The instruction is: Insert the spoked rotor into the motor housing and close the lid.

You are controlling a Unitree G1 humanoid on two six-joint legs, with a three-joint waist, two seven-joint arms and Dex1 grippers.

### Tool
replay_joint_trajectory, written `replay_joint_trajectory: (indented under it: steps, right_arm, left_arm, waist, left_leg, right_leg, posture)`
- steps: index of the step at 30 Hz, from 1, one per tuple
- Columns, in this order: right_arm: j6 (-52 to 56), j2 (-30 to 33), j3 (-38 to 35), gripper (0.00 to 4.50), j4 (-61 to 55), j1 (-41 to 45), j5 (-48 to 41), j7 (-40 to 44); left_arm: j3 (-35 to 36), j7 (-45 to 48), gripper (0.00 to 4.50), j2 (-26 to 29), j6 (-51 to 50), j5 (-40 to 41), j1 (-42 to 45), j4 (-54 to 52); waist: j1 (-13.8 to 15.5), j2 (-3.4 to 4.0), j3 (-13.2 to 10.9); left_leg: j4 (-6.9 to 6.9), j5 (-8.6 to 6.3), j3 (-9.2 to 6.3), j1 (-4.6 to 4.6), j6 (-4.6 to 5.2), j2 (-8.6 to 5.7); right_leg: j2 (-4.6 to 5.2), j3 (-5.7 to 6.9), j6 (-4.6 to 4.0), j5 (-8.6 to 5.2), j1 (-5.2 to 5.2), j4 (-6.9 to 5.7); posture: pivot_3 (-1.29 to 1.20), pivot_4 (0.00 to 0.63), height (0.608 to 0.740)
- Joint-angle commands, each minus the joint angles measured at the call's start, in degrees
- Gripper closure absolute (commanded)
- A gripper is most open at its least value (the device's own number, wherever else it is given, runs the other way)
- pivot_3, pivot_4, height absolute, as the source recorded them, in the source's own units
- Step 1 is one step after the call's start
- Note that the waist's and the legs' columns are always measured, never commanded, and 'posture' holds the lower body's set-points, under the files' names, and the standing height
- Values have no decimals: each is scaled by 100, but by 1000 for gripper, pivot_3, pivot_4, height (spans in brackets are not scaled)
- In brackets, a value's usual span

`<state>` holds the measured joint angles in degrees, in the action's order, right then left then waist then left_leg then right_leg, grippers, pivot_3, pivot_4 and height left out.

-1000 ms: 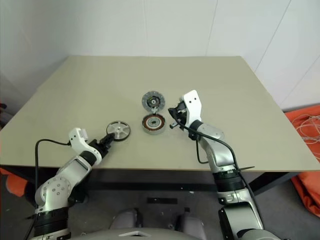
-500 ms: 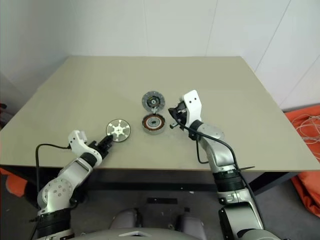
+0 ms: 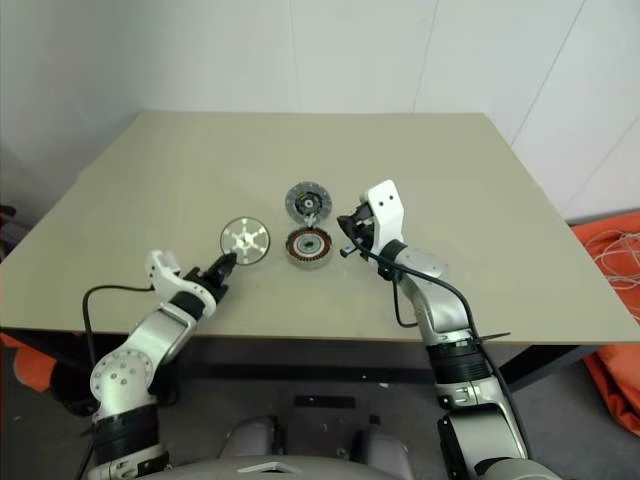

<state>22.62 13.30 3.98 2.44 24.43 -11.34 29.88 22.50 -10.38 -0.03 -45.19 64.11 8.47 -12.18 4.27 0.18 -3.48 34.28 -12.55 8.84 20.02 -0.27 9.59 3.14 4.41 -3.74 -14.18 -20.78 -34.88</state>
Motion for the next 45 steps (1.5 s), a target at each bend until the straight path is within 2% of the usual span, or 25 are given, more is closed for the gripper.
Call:
replay_joint_trajectory:
  steps: [1,9,16,26,45]
  right_arm:
    - [-113,-10,-60,4500,-310,47,-43,-48]
    - [-111,-27,-99,4500,-398,-20,-59,-176]
    - [-96,-43,-119,4500,-479,-85,-66,-301]
    - [-100,-80,-121,4500,-523,-118,-71,-396]
    - [-85,-105,-133,4500,-600,-156,-75,-493]
  left_arm:
    - [-133,-230,4223,48,-122,223,346,-175]
    - [-224,-943,4223,32,-450,594,930,17]
    - [-312,-1759,4223,-196,-631,911,1224,209]
    - [-594,-2042,4223,-399,-736,956,1221,392]
    - [-598,-2015,4223,-561,-662,568,1443,938]
  waist:
    - [2,0,0]
    - [10,0,0]
    - [39,0,0]
    - [107,0,0]
    - [125,-1,0]
  left_leg:
    - [0,0,0,1,0,0]
    - [0,0,-2,6,0,-3]
    - [3,0,-4,7,0,-4]
    - [3,0,-4,8,0,-4]
    - [3,0,-8,10,-1,-7]
  right_leg:
    - [0,0,0,0,-1,0]
    - [0,0,1,1,-5,1]
    - [0,0,4,2,-4,0]
    - [0,0,27,13,-6,1]
    - [0,0,52,9,-6,4]
  posture:
    - [0,0,740]
    - [0,0,740]
    - [0,0,740]
    - [0,0,740]
    - [0,0,740]
